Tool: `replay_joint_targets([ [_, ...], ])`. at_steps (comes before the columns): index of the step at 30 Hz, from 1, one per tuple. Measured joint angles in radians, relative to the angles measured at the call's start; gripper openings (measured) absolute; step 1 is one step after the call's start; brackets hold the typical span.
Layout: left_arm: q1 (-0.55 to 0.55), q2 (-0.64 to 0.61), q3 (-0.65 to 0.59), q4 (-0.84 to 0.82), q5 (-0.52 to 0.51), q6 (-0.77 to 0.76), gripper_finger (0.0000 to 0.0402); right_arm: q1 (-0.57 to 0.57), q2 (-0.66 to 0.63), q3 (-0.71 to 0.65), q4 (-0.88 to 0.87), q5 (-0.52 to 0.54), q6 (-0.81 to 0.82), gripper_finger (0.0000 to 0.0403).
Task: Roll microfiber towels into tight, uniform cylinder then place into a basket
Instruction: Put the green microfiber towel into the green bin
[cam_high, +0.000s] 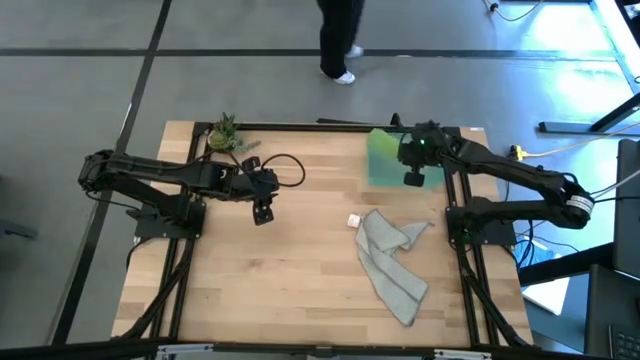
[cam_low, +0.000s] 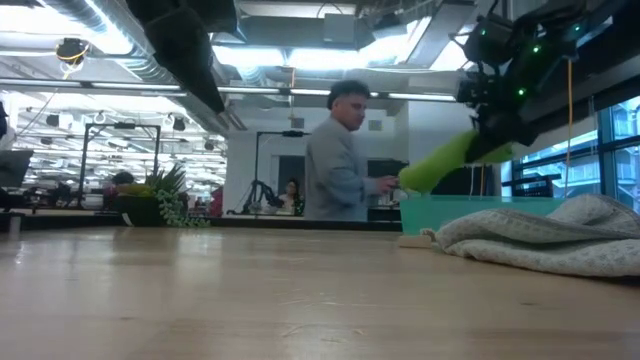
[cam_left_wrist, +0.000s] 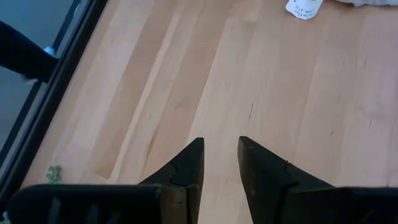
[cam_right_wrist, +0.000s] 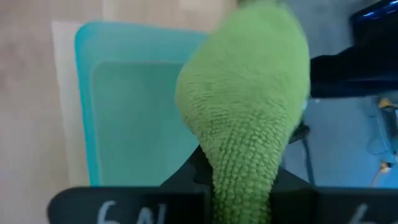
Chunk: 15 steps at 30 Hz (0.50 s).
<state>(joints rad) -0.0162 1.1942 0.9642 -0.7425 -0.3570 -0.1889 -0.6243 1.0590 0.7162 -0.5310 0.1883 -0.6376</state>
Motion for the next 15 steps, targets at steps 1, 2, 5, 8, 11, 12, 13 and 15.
replay_joint_targets([
  [1, 0.0, 0.0, 0.0, 0.0, 0.0, 0.01, 0.0094, -0.014, 0.008, 0.0, -0.009, -0.018, -0.015, 0.0031],
  [2, 0.0, 0.0, 0.0, 0.0, 0.0, 0.014, 0.0094, -0.026, 0.016, 0.0, -0.015, -0.046, -0.028, 0.0031],
  [5, 0.0, 0.0, 0.0, 0.0, 0.0, 0.022, 0.0094, -0.055, 0.039, 0.0, -0.024, -0.134, -0.091, 0.0031],
  [8, 0.0, 0.0, 0.0, 0.0, 0.001, 0.048, 0.0094, -0.078, 0.056, 0.0, -0.063, -0.14, -0.106, 0.0031],
  [11, 0.0, 0.0, 0.0, 0.0, 0.002, 0.054, 0.0094, -0.107, 0.059, 0.0, -0.081, -0.138, -0.108, 0.0035],
  [12, 0.0, 0.0, 0.0, 0.0, 0.002, 0.062, 0.0094, -0.113, 0.059, 0.0, -0.083, -0.138, -0.108, 0.0035],
  [13, 0.0, 0.0, 0.0, 0.0, 0.002, 0.067, 0.0094, -0.116, 0.059, 0.0, -0.094, -0.138, -0.108, 0.0033],
  [15, 0.0, 0.0, 0.0, 0.0, 0.003, 0.068, 0.0094, -0.119, 0.059, 0.0, -0.123, -0.139, -0.108, 0.0029],
])
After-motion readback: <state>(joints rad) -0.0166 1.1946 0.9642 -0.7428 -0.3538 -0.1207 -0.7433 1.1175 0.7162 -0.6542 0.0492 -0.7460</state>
